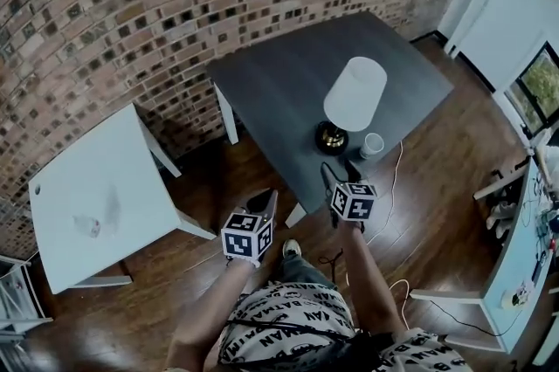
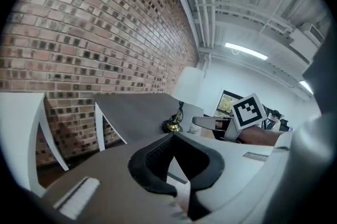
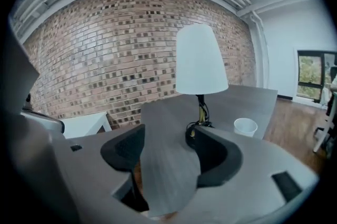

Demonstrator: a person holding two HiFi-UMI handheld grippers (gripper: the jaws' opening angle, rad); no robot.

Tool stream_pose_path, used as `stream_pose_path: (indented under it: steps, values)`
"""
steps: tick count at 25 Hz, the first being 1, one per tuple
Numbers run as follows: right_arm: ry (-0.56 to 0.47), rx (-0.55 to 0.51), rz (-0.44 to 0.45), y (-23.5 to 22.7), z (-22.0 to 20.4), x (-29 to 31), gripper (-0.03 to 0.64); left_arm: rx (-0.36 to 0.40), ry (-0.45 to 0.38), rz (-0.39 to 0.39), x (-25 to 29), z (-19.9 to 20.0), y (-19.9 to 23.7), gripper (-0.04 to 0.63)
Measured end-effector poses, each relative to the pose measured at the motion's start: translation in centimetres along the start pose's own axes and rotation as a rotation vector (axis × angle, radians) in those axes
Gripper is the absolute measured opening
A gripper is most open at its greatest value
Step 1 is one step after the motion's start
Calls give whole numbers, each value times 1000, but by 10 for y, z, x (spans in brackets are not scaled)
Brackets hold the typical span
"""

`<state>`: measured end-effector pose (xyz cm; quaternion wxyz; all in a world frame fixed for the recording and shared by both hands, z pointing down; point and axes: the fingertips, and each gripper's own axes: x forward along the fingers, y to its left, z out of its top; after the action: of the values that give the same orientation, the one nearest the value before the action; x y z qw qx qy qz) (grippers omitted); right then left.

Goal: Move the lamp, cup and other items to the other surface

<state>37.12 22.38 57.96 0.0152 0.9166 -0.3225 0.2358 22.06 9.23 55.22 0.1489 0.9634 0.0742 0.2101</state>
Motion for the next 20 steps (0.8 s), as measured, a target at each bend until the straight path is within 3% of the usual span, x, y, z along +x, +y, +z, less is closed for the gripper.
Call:
stream_pose_path:
  steps: [11,20]
  values:
    - [7,15,-29,-85,19,103,310,-2,17,9,96,19,-6,0]
    - [-11,4,24,-100,23,160,306,-39,27,47,139,20,15,0]
